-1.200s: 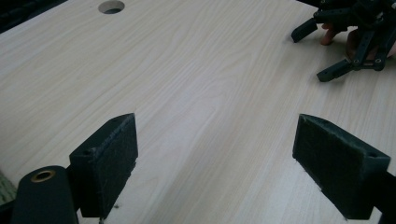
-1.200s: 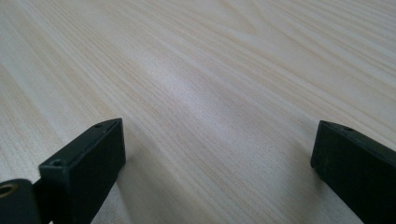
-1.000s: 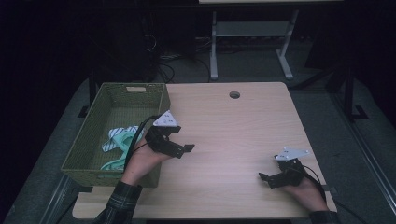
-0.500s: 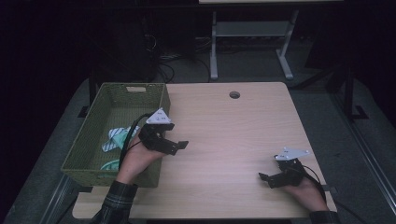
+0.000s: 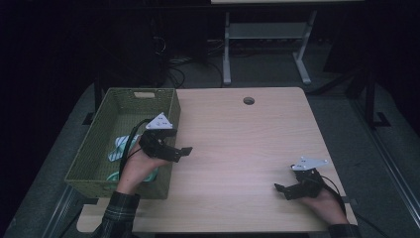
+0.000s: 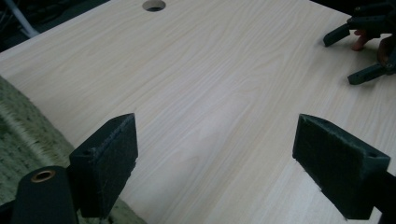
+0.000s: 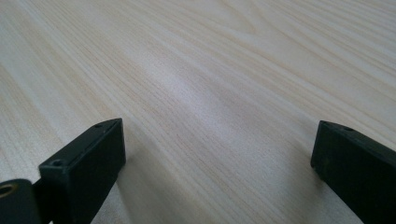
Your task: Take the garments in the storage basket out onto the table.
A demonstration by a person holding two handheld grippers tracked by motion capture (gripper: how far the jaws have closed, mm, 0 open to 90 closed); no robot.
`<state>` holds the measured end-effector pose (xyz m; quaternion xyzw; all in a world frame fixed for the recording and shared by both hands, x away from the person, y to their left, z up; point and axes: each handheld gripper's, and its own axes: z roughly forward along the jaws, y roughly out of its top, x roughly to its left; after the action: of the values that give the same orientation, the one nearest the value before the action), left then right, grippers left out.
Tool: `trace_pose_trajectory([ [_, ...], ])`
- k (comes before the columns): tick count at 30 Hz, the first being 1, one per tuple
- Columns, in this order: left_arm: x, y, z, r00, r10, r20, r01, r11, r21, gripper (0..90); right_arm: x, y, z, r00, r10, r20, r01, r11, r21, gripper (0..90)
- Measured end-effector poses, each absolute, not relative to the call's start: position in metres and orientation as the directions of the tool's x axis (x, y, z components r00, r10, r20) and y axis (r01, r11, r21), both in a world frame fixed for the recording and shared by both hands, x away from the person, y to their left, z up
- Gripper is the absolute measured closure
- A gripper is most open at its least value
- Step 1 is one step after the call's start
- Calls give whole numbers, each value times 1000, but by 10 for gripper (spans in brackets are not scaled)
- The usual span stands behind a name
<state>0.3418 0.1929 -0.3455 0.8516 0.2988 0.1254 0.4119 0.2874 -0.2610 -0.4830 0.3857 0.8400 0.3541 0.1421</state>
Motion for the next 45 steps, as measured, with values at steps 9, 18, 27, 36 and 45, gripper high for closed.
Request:
trace_pose_trajectory([
  [9,344,209,-344,763,645,-36,427,-461,778,137,287,-261,-483,-661,749,36,548,450,705,28],
  [18,345,220,-344,744,667,-44,438,-437,786,137,287,-261,-483,-662,749,34,547,452,704,29],
  [27,349,238,-347,716,697,-21,457,-446,770,138,287,-261,-483,-662,749,34,548,452,704,28],
  [36,350,255,-349,686,727,-20,475,-428,769,141,287,-261,-483,-662,749,35,548,452,704,28],
  [45,352,277,-353,642,767,-13,493,-400,773,146,287,-261,-483,-662,749,35,548,452,704,28],
])
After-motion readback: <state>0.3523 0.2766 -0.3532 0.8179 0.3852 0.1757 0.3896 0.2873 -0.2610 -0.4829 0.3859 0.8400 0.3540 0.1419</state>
